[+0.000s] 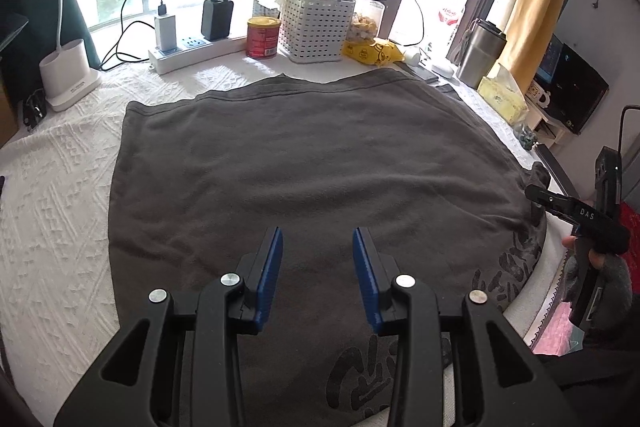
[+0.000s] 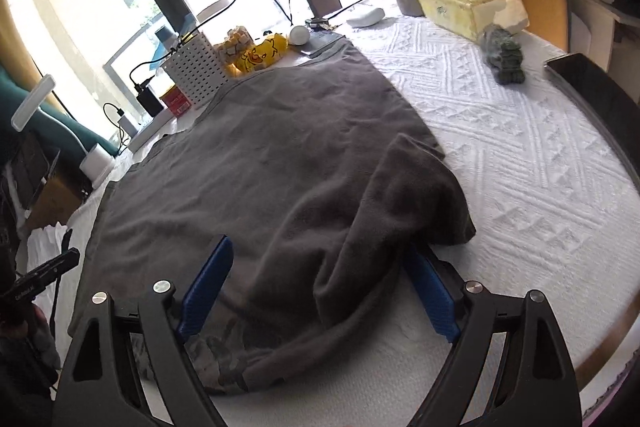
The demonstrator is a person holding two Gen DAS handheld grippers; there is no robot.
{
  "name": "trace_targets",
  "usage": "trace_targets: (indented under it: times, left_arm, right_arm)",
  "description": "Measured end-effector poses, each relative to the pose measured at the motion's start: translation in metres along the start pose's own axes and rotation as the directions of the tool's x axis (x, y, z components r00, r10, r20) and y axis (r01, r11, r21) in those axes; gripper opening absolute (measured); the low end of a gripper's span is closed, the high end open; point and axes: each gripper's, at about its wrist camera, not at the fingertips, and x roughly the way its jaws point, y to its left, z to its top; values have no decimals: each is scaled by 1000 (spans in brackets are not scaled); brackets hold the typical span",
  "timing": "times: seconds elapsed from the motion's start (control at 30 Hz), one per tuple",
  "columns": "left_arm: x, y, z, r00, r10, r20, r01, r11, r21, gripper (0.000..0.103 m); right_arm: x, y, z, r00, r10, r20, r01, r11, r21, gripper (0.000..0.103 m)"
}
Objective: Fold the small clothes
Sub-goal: 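Grasp the shirt corner with the right tool and lift it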
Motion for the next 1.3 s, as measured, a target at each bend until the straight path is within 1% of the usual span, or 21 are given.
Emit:
trace_targets:
  times: [0.23, 0.37, 0.47, 0.53, 0.57, 0.63, 0.67, 0.7, 0.73, 0.77, 0.8, 0.87, 0.9, 0.93, 1.07, 1.3]
  left_arm:
    - [8, 18, 10, 1000, 29, -10, -30, 999, -37, 36]
    - [15, 29, 16, 999, 39, -21, -41, 998, -57, 36]
    - [20, 36, 18, 999, 40, -29, -42, 997, -69, 36]
    - [22, 41, 20, 999, 40, -35, -43, 996, -76, 36]
    - [23, 43, 21, 999, 40, -37, -43, 996, -79, 36]
    - [25, 48, 22, 998, 40, -38, -43, 995, -89, 36]
    - [26, 50, 22, 998, 40, -39, -44, 995, -94, 36]
    - [26, 53, 23, 998, 40, -39, -44, 994, -100, 36]
    - [27, 55, 23, 998, 40, -39, -43, 994, -103, 36]
    - [28, 57, 23, 998, 39, -39, -43, 994, -105, 36]
    - [28, 58, 24, 999, 39, -38, -43, 994, -104, 36]
    - [27, 61, 25, 999, 38, -33, -41, 994, -102, 36]
    - [26, 62, 25, 999, 38, -29, -41, 994, -101, 36]
    - [24, 63, 25, 999, 39, -25, -41, 994, -102, 36]
    - [18, 68, 23, 1000, 31, 0, -31, 993, -116, 36]
    - [4, 79, 19, 998, 19, 51, -12, 991, -134, 36]
  right_arm:
    - [29, 11, 23, 999, -36, 0, 36, 999, -34, 89]
    - [44, 13, 39, 997, -74, -5, 73, 996, -50, 89]
    - [55, 18, 48, 994, -110, -7, 109, 991, -79, 89]
    - [62, 22, 51, 993, -113, -14, 111, 988, -104, 87]
    - [66, 24, 53, 994, -108, -18, 105, 988, -116, 80]
    - [71, 29, 55, 991, -132, -20, 128, 981, -149, 62]
    - [73, 31, 56, 988, -153, -18, 147, 975, -167, 42]
    - [75, 32, 57, 987, -162, -18, 156, 971, -180, 34]
    - [76, 33, 58, 988, -155, -21, 148, 971, -190, 31]
    - [78, 34, 58, 989, -146, -31, 137, 969, -206, 24]
    - [79, 36, 57, 989, -146, -33, 135, 965, -223, 20]
    - [77, 39, 56, 994, -103, -34, 92, 967, -238, 17]
    - [72, 41, 55, 998, -66, -14, 60, 968, -242, 17]
    - [68, 44, 56, 998, -58, 3, 57, 968, -243, 17]
    - [64, 63, 61, 1000, -24, 11, 26, 963, -268, 17]
    - [56, 114, 64, 999, 36, 12, -30, 939, -343, 17]
